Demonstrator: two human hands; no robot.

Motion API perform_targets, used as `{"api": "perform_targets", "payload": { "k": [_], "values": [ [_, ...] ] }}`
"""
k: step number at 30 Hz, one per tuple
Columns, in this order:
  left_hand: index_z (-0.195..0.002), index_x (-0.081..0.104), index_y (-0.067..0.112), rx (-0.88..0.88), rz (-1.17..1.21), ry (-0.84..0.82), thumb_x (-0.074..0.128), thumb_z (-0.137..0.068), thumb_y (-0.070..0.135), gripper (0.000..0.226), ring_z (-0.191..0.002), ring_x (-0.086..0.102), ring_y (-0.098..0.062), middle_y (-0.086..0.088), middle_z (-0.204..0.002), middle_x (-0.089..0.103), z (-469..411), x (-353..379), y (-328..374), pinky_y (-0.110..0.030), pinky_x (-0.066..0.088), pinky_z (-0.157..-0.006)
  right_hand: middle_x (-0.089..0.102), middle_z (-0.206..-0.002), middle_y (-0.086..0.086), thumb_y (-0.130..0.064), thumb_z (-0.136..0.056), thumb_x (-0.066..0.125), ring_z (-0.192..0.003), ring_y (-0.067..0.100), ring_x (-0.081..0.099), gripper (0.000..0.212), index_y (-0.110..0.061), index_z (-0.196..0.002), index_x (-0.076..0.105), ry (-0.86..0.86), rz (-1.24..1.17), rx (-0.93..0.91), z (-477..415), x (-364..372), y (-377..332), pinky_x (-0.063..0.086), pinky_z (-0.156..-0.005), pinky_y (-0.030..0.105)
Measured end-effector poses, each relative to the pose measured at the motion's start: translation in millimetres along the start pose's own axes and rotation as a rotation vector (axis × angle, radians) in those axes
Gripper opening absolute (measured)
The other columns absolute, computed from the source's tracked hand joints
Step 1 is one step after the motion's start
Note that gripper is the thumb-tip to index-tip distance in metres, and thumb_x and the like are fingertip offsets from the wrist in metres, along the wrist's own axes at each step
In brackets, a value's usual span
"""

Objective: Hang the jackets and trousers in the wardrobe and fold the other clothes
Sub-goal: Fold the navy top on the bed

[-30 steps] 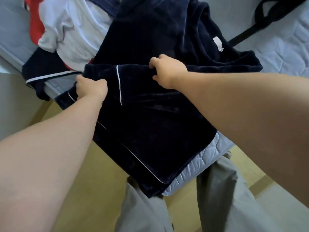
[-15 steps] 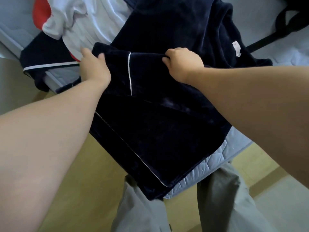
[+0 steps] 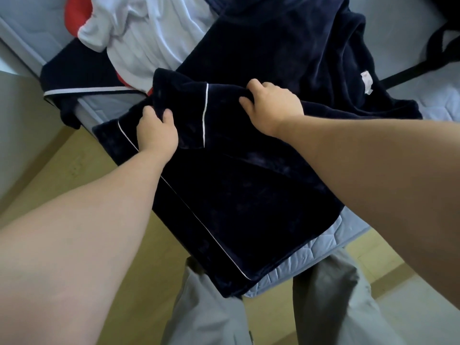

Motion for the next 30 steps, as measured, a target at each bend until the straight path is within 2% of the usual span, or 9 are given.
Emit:
{"api": "perform_targets", "payload": {
  "k": [5,9,11,13,16,20,24,28,30],
  "values": [
    [-0.114,0.048,0.008,0.049,-0.057,0.072,0.044,-0.106,0.041,0.033,-0.089,0.050,-0.022,-0.005,-0.104,0.052,10.8,-4.0,-21.0,-0.037,0.040,-0.073,0.053,-0.096,0.001,-0.053,-0.101,0.040,-0.081,0.031,0.056,0.041,-0.018,-0.118,0.054,-0.051,0.029,-0.037,1.7,5.4,-15.6,0.039,-0.065,0.039],
    [-0.126,0.045,0.008,-0.060,-0.068,0.023,0.055,-0.101,0.041,0.043,-0.107,0.059,-0.033,-0.014,-0.129,0.054,2.3,-1.4,-16.5,-0.037,0.042,-0.077,0.057,-0.110,0.004,-0.055,-0.100,0.041,-0.088,0.034,0.061,0.044,-0.020,-0.124,0.052,-0.072,0.018,-0.003,0.4,6.3,-19.6,0.046,-0.067,0.042],
    [-0.129,0.043,0.012,-0.067,-0.137,0.103,0.064,-0.095,0.037,0.047,-0.115,0.057,-0.034,-0.013,-0.136,0.048,4.9,-3.4,-4.9,-0.041,0.045,-0.083,0.057,-0.112,0.004,-0.059,-0.099,0.040,-0.083,0.033,0.060,0.046,-0.021,-0.122,0.051,-0.033,0.012,0.010,1.8,1.8,-17.9,0.050,-0.067,0.044],
    [-0.130,0.044,0.015,0.053,-0.287,0.239,0.069,-0.086,0.029,0.052,-0.121,0.053,-0.031,-0.010,-0.138,0.044,14.5,-7.5,10.9,-0.044,0.042,-0.096,0.055,-0.112,0.002,-0.061,-0.099,0.037,-0.077,0.031,0.057,0.046,-0.022,-0.119,0.051,0.033,-0.014,0.040,6.4,-5.7,-16.0,0.050,-0.066,0.043],
    [-0.128,0.046,0.019,0.292,-0.353,0.300,0.068,-0.078,0.017,0.054,-0.117,0.052,-0.027,-0.006,-0.135,0.044,33.1,-9.7,50.0,-0.040,0.038,-0.096,0.054,-0.115,0.001,-0.056,-0.103,0.035,-0.078,0.028,0.056,0.041,-0.023,-0.118,0.051,0.096,-0.092,0.167,11.1,-28.2,-6.3,0.049,-0.069,0.042],
    [-0.124,0.052,0.020,0.570,-0.295,0.219,0.065,-0.083,0.015,0.043,-0.113,0.053,-0.022,-0.002,-0.130,0.047,44.4,-8.0,133.2,-0.037,0.040,-0.095,0.051,-0.125,0.003,-0.038,-0.102,0.044,-0.098,0.033,0.060,0.025,-0.022,-0.120,0.048,0.211,-0.309,0.395,-6.5,-71.7,24.3,0.050,-0.082,0.048],
    [-0.112,0.057,0.018,0.869,-0.236,-0.022,0.056,-0.092,0.015,0.020,-0.093,0.057,-0.024,-0.002,-0.112,0.055,37.6,15.5,213.1,-0.038,0.042,-0.082,0.054,-0.131,0.009,-0.016,-0.093,0.047,-0.118,0.031,0.056,0.034,-0.016,-0.127,0.046,0.358,-0.638,0.600,-56.7,-109.3,67.5,0.044,-0.097,0.040],
    [-0.118,0.053,0.023,0.877,-0.242,-0.179,0.052,-0.096,0.018,0.022,-0.083,0.052,-0.021,0.003,-0.117,0.050,39.6,48.1,251.0,-0.036,0.038,-0.070,0.062,-0.114,0.004,-0.011,-0.087,0.042,-0.096,0.022,0.061,0.045,-0.022,-0.130,0.047,0.394,-0.856,0.716,-94.3,-129.7,110.7,0.044,-0.085,0.031],
    [-0.123,0.052,0.026,0.784,-0.238,-0.188,0.052,-0.096,0.016,0.030,-0.086,0.053,-0.020,0.005,-0.124,0.048,37.3,58.5,253.8,-0.036,0.039,-0.070,0.061,-0.122,0.003,-0.011,-0.091,0.039,-0.089,0.016,0.059,0.053,-0.031,-0.141,0.043,0.325,-1.030,0.693,-108.8,-130.8,123.1,0.051,-0.084,0.033]
  ]
}}
Point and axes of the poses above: each hand's wrist, its own z-axis away from the middle knuckle, its own x-axis out of the palm, y = z × x, the point moved 2 cm from there along -z, towards the middle knuckle
